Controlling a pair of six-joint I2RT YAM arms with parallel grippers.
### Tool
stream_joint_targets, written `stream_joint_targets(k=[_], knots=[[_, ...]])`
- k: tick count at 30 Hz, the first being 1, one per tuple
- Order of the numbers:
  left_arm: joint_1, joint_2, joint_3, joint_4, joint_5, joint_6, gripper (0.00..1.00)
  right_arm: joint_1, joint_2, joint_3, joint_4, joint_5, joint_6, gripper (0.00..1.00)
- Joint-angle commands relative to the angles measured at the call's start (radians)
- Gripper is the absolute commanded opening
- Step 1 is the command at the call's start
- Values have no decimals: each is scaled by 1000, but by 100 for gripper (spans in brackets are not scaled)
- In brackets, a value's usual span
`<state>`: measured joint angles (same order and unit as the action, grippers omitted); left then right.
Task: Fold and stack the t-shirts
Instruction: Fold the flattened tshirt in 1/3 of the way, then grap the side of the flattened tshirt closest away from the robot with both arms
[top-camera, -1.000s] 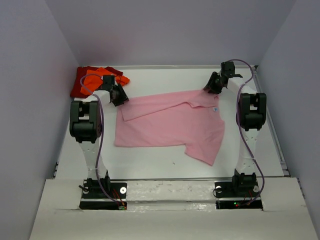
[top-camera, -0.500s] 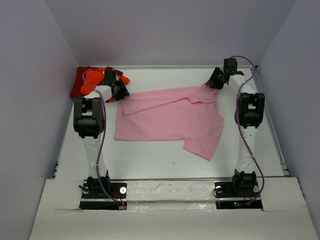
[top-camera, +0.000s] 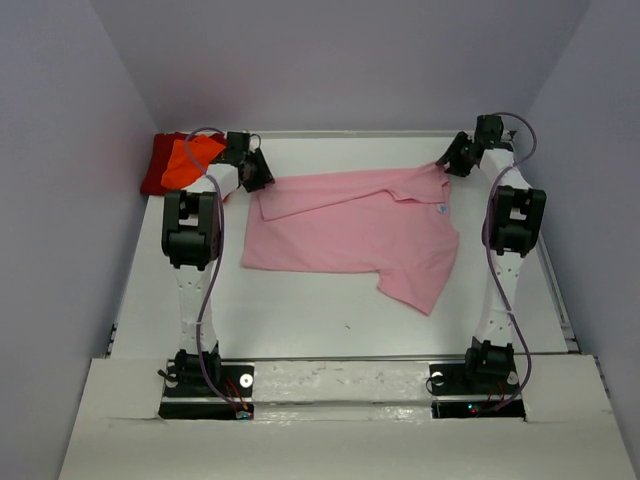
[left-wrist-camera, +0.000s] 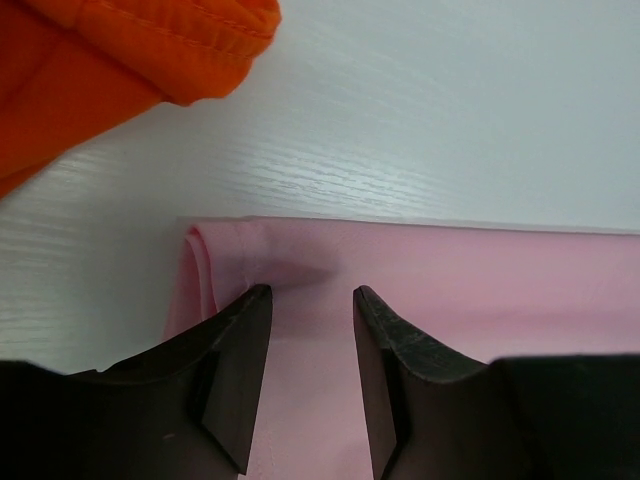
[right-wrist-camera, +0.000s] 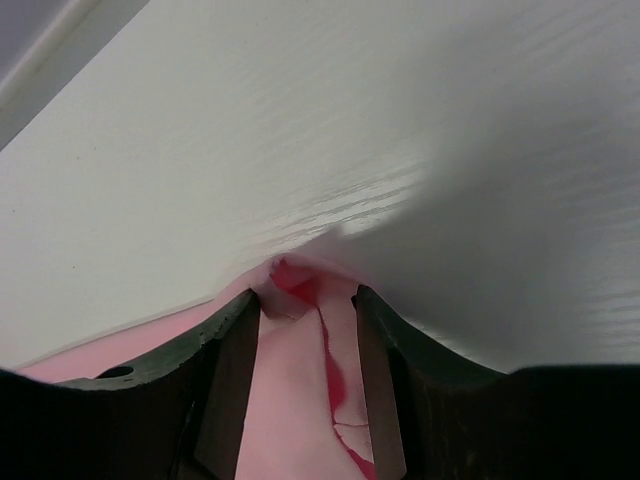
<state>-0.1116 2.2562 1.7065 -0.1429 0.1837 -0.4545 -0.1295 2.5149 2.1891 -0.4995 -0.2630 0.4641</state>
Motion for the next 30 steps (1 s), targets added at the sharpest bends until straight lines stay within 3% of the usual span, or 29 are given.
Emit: stream_joint_targets(k=[1, 9, 14, 22, 25, 30], knots=[[-11, 14, 62, -49, 26, -3, 52, -18, 21, 70, -5, -33, -10, 50], [-11, -87, 74, -50, -7, -3, 52, -27, -63, 69, 21, -123, -41, 50], [-43, -318, -40, 26, -124, -16, 51, 11, -330, -64, 58, 8, -53, 50], [-100, -621, -258, 52, -90, -15, 52, 74, -838, -675, 184, 102, 18, 49], [-164, -789, -475, 94, -128, -9, 52, 108, -979, -849, 170, 133, -1, 49], [-234, -977, -797, 264, -119, -88, 52, 200, -1250, -1193, 177, 137, 111, 48]])
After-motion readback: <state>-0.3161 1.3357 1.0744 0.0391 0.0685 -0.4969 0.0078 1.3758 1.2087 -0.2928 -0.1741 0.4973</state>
